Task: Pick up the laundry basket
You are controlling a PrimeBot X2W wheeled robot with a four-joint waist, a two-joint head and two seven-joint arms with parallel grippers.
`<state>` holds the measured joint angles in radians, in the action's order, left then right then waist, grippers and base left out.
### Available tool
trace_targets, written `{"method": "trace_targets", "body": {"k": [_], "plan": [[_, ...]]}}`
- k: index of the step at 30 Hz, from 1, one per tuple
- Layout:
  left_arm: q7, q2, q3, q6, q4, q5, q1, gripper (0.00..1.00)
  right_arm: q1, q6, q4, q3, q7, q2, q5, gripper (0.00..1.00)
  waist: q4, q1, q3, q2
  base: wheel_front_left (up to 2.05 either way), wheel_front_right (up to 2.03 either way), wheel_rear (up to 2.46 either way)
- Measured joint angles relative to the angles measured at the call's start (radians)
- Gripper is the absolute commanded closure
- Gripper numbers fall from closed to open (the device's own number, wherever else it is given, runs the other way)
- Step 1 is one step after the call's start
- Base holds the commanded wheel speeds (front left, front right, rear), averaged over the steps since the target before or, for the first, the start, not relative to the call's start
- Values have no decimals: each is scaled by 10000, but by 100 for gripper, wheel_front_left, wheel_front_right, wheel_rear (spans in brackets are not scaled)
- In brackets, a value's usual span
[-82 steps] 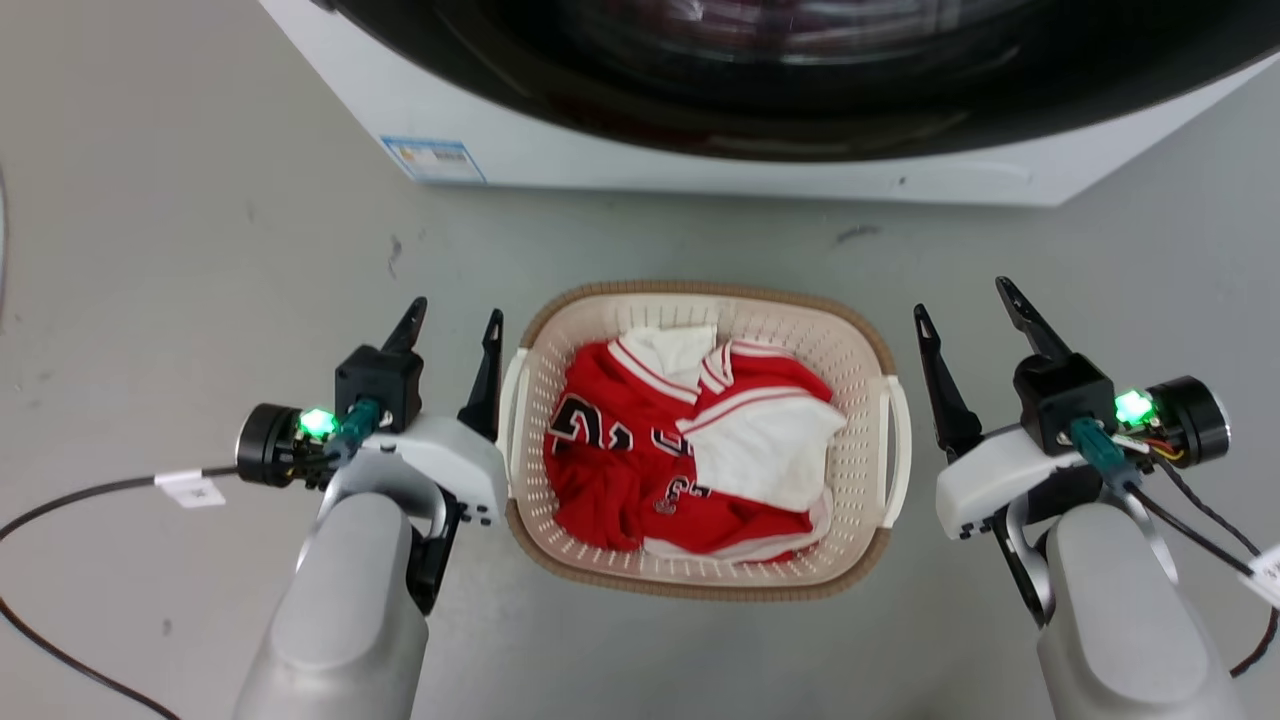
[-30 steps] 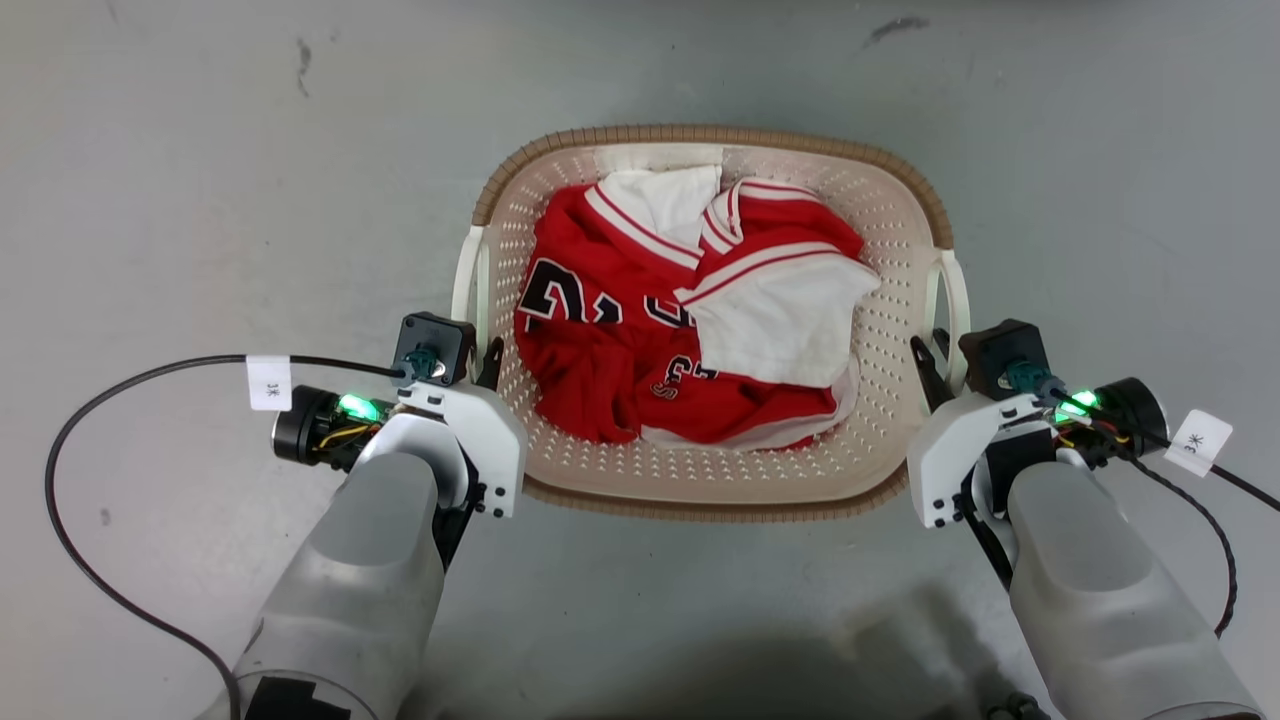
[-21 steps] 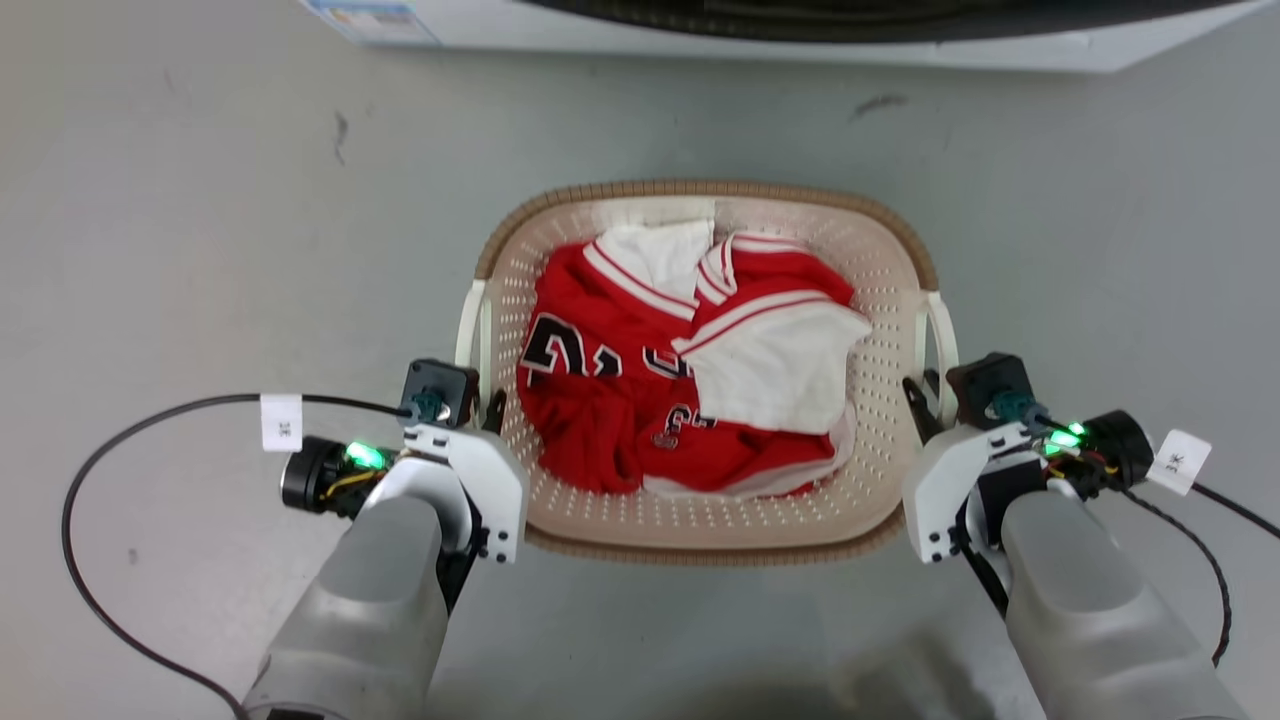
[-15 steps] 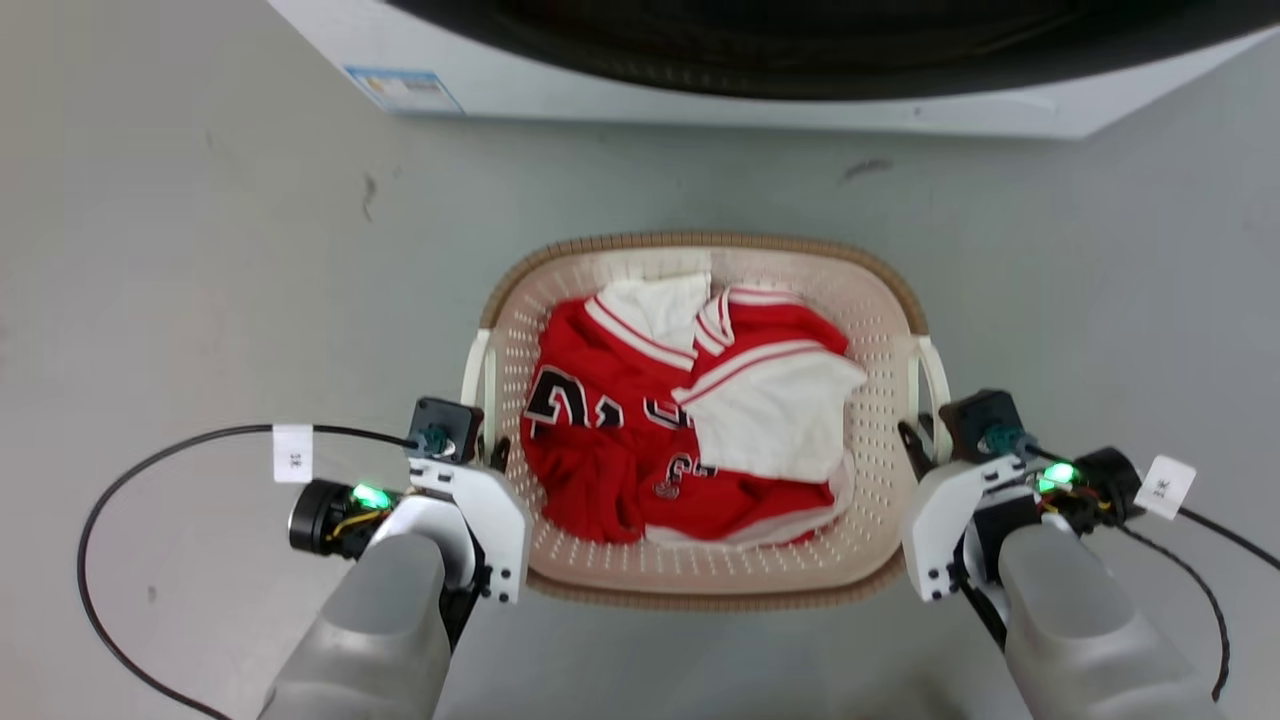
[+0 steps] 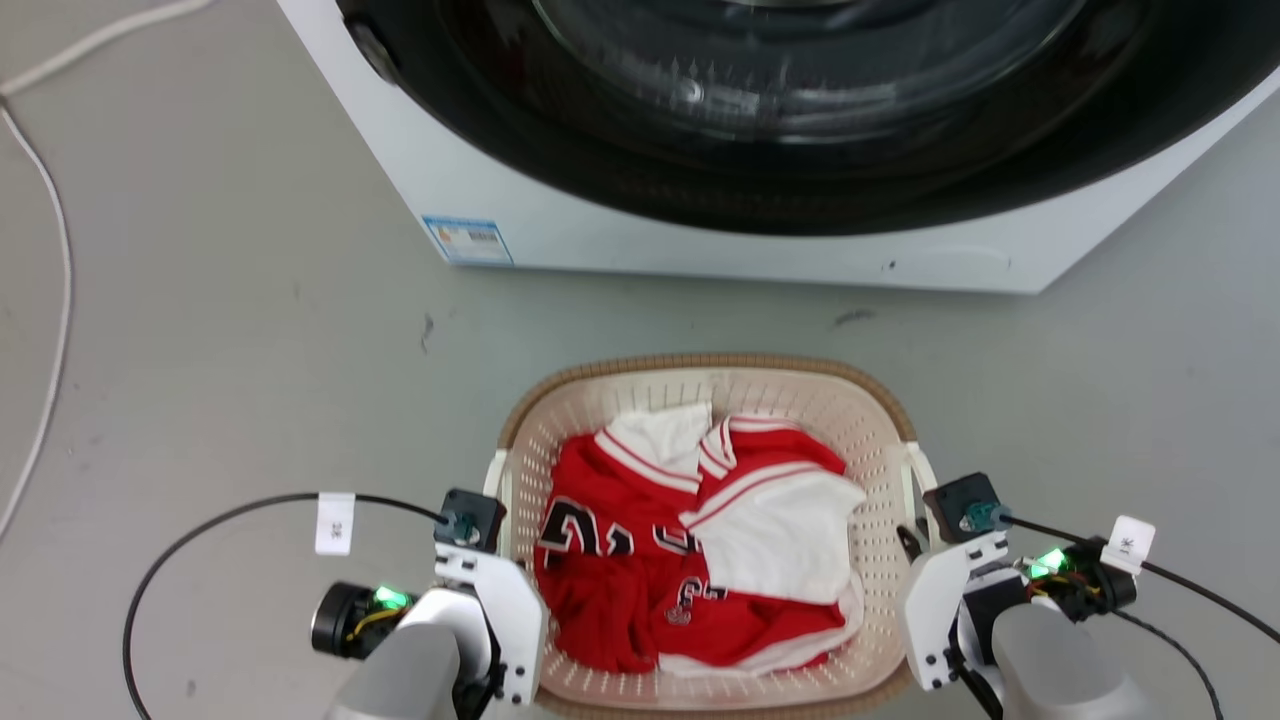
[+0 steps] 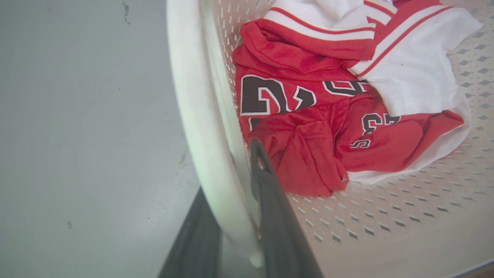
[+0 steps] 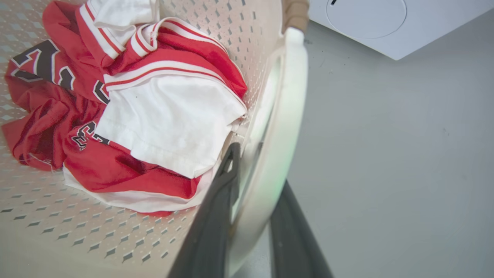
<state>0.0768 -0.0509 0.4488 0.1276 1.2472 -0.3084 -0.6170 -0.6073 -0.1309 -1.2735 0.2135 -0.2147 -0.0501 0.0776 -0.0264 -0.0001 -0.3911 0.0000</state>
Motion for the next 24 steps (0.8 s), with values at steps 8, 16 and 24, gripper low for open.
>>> {"method": "trace_targets", "body": {"k": [8, 16, 24], "plan": [[-474, -17, 767, -15, 82, -834, 494, 100, 345, 2, -79, 800, 562, -13, -807, 100, 11, -1, 1178, 1, 0, 0, 0], [-859, -92, 1394, -13, 176, -1593, 1084, 100, 1013, 2, -121, 1613, 1202, -17, -1651, 100, 19, -1, 2314, 0, 0, 0, 0], [-1283, -211, 1885, -12, 182, -2219, 1560, 100, 1504, 4, -127, 2470, 1894, -17, -2422, 100, 83, -1, 3172, 1, 0, 0, 0]]}}
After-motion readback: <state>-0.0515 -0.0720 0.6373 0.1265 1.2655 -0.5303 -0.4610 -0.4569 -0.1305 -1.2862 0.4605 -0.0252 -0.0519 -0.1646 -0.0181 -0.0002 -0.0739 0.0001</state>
